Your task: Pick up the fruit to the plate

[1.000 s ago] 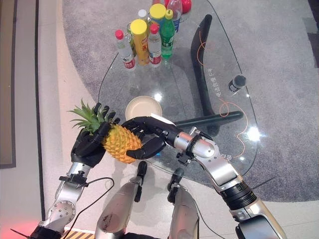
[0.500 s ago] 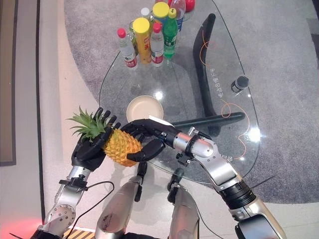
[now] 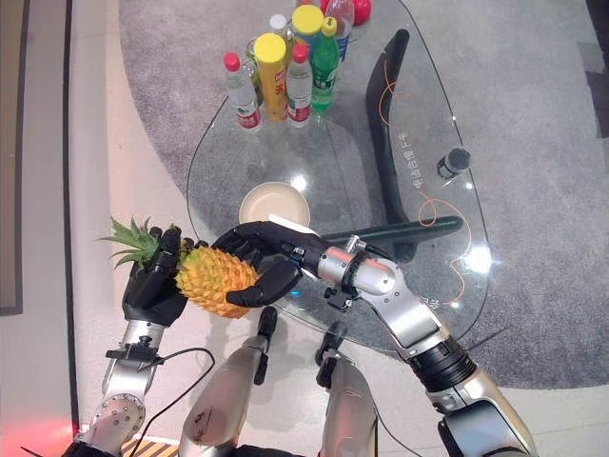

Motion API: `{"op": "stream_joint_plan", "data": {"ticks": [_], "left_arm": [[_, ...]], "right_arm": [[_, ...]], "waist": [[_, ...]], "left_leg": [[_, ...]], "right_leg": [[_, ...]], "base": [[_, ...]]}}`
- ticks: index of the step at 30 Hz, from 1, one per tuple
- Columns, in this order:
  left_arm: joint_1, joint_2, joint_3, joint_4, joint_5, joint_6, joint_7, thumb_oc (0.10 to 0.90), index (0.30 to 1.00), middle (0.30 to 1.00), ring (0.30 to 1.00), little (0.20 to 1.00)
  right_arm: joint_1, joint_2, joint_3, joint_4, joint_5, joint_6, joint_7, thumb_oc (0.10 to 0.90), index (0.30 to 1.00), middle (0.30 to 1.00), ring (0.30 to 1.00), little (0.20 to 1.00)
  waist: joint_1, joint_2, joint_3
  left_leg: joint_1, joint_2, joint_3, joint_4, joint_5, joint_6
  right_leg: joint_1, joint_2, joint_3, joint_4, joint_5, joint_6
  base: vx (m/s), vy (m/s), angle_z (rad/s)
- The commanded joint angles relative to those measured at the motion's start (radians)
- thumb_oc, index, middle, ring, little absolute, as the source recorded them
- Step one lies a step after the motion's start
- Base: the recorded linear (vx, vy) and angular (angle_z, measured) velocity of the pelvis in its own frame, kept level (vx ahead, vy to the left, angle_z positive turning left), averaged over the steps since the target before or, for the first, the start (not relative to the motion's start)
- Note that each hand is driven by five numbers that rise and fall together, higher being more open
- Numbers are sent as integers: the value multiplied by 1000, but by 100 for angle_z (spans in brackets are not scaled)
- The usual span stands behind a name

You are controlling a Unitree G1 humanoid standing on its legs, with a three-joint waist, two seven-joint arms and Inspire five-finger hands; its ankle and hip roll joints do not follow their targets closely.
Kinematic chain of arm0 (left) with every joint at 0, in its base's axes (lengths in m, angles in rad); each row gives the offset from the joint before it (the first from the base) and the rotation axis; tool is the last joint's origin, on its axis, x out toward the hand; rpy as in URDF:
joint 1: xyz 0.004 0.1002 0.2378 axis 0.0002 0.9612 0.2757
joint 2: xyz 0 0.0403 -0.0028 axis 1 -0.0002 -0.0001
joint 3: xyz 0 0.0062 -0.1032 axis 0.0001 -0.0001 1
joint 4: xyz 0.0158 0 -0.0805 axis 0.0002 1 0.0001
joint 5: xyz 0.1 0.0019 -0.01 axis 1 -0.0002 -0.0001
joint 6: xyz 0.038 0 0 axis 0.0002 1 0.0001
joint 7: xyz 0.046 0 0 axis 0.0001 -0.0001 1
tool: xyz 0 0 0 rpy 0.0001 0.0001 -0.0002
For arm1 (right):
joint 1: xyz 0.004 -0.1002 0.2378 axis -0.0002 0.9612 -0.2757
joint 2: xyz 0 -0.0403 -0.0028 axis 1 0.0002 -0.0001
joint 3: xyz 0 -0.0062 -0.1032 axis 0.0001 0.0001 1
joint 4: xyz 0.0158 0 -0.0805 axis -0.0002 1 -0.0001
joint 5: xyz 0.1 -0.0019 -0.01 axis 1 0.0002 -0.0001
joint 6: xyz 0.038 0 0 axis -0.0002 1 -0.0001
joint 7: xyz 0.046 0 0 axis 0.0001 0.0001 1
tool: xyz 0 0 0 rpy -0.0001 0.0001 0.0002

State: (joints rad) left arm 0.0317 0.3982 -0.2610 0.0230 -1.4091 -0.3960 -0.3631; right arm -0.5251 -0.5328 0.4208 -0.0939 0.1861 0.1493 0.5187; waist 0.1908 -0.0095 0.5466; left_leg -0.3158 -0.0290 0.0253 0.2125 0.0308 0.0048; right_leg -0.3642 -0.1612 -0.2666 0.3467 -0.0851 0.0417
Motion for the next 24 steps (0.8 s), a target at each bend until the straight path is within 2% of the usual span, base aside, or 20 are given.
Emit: {"op": "stream_joint_plan", "data": {"ticks": [1, 8, 12, 13, 14, 24], "left_arm": [[-188, -91, 17, -285, -62, -87, -135, 100, 300, 300, 300, 200], [-188, -94, 27, -281, -53, -88, -129, 100, 300, 300, 300, 200], [-188, -96, 29, -277, -49, -90, -131, 100, 300, 300, 300, 200], [-188, -97, 30, -276, -49, -89, -133, 100, 300, 300, 300, 200], [-188, -97, 33, -276, -47, -86, -132, 100, 300, 300, 300, 200], [-196, -92, 46, -271, -34, -97, -121, 100, 300, 300, 300, 200]], "right_arm": [[0, 109, 203, -177, 66, -72, 131, 100, 300, 300, 300, 200], [4, 110, 198, -170, 64, -71, 116, 100, 300, 300, 300, 200], [9, 112, 191, -158, 59, -61, 40, 100, 300, 300, 300, 200], [9, 113, 189, -155, 54, -60, 37, 328, 495, 495, 495, 428], [12, 113, 182, -149, 30, -60, 24, 800, 900, 900, 900, 900], [47, 70, 120, -146, -5, -94, -96, 800, 900, 900, 900, 900]], "waist": [[10, -16, -27], [12, -17, -27], [11, -17, -27], [10, -17, -27], [9, -16, -27], [-11, -16, -27]], "left_leg": [[-31, -78, 20, 121, -115, 41], [-33, -81, 11, 122, -116, 42], [-37, -81, 12, 125, -117, 42], [-37, -81, 13, 125, -116, 42], [-37, -80, 13, 124, -116, 42], [-33, -79, 21, 119, -119, 48]], "right_leg": [[44, 43, -41, 20, 30, 20], [41, 43, -39, 22, 30, 22], [35, 42, -40, 29, 29, 23], [34, 41, -40, 30, 29, 23], [33, 41, -39, 31, 29, 24], [25, 41, -27, 34, 34, 34]], "base": [[0, 0, 0], [0, 0, 0], [0, 0, 0], [0, 0, 0], [0, 0, 0], [-2, 3, 0]]}}
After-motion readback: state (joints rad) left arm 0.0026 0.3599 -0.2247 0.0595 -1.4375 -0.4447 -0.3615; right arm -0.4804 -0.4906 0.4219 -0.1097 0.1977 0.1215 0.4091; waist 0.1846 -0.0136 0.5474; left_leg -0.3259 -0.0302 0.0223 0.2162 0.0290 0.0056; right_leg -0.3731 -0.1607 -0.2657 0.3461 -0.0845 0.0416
